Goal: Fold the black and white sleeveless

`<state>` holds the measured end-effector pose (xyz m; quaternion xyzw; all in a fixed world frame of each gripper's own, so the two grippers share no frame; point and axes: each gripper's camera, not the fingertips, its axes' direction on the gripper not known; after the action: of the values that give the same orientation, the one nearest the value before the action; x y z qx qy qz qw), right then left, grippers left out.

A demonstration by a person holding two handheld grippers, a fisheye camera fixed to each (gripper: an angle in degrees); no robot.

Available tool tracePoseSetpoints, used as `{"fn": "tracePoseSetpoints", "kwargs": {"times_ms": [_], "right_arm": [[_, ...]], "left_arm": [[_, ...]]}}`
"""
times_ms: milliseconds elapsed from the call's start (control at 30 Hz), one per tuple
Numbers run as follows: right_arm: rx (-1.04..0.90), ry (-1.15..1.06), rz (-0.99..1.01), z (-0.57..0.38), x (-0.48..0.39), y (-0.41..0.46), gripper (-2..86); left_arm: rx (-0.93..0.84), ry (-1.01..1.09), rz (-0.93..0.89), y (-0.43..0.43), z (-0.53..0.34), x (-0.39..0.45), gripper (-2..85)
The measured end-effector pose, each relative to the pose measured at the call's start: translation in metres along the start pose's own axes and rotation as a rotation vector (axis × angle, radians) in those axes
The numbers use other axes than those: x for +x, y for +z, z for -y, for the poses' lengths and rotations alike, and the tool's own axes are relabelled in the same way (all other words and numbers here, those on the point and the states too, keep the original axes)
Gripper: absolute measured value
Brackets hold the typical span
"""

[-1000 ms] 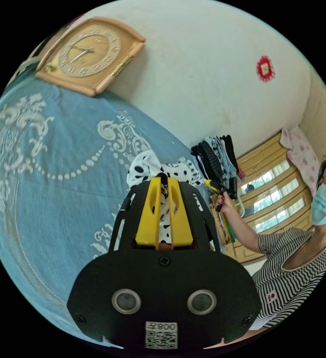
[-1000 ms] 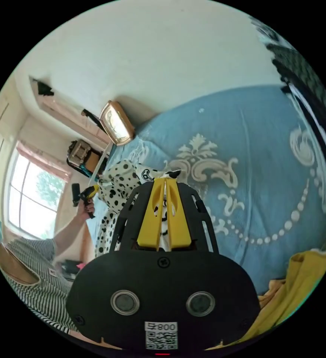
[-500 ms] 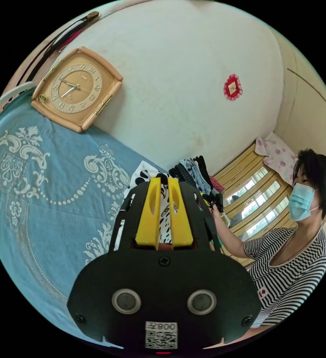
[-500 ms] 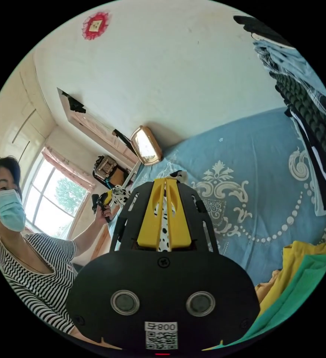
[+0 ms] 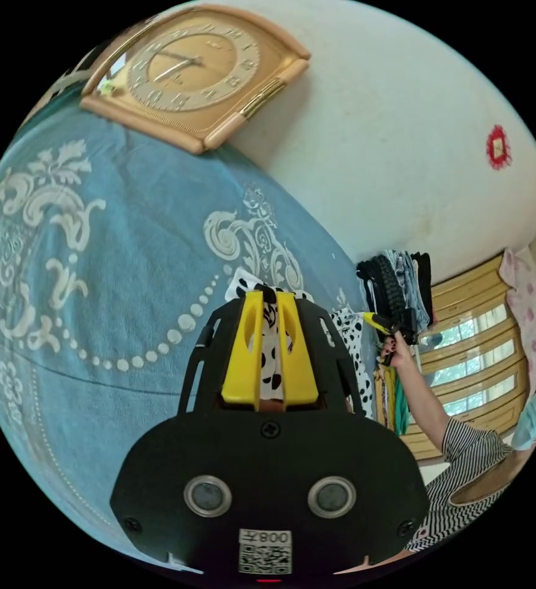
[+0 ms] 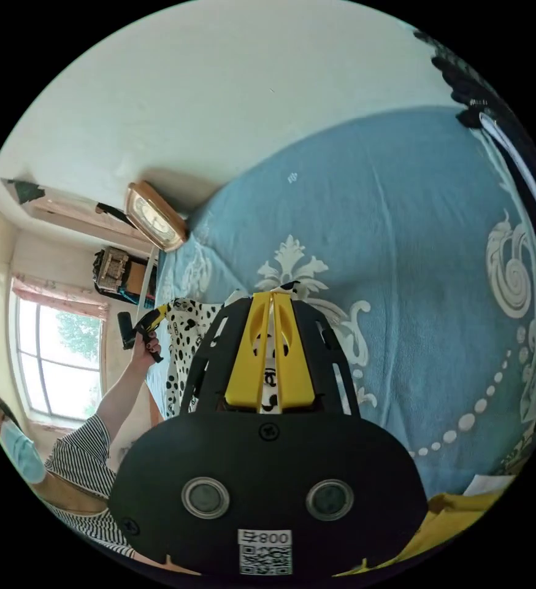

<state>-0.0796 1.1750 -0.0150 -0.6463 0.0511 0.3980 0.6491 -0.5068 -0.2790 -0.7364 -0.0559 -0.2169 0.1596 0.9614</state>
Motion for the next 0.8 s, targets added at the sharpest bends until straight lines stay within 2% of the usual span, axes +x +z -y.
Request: {"fn": "tracePoseSetpoints", "kwargs": {"times_ms": [233, 367, 533, 667, 733, 800], "right_arm": [[0.079, -0.048, -0.039, -0.022, 0.013, -0.026, 1.4], [0.075, -0.079, 0.022, -0.055, 0.018, -0.041, 3.9], [-0.043, -0.1, -0.033, -0.121, 0.014, -0.029, 5.7], [-0.085, -0.044, -0.007, -0.141, 0.025, -0.017, 5.9], [-0.081, -0.025, 0.001, -0.146, 0.028, -0.011, 5.3], [-0.061, -0.012, 0.017, -0.147, 0.03, -0.009, 4.2]], "left_arm": [[0.09, 0.002, -0.072, -0.046, -0.042, -0.027, 9.1], [0.111, -0.018, -0.09, -0.086, -0.092, -0.036, 9.8], [-0.034, -0.047, -0.057, -0.094, -0.169, -0.046, 10.0], [-0.102, -0.071, -0.054, -0.077, -0.187, -0.055, 8.6], [-0.126, -0.1, -0.107, -0.063, -0.19, -0.061, 5.6], [-0.156, -0.093, -0.067, -0.057, -0.19, -0.06, 3.4]]}}
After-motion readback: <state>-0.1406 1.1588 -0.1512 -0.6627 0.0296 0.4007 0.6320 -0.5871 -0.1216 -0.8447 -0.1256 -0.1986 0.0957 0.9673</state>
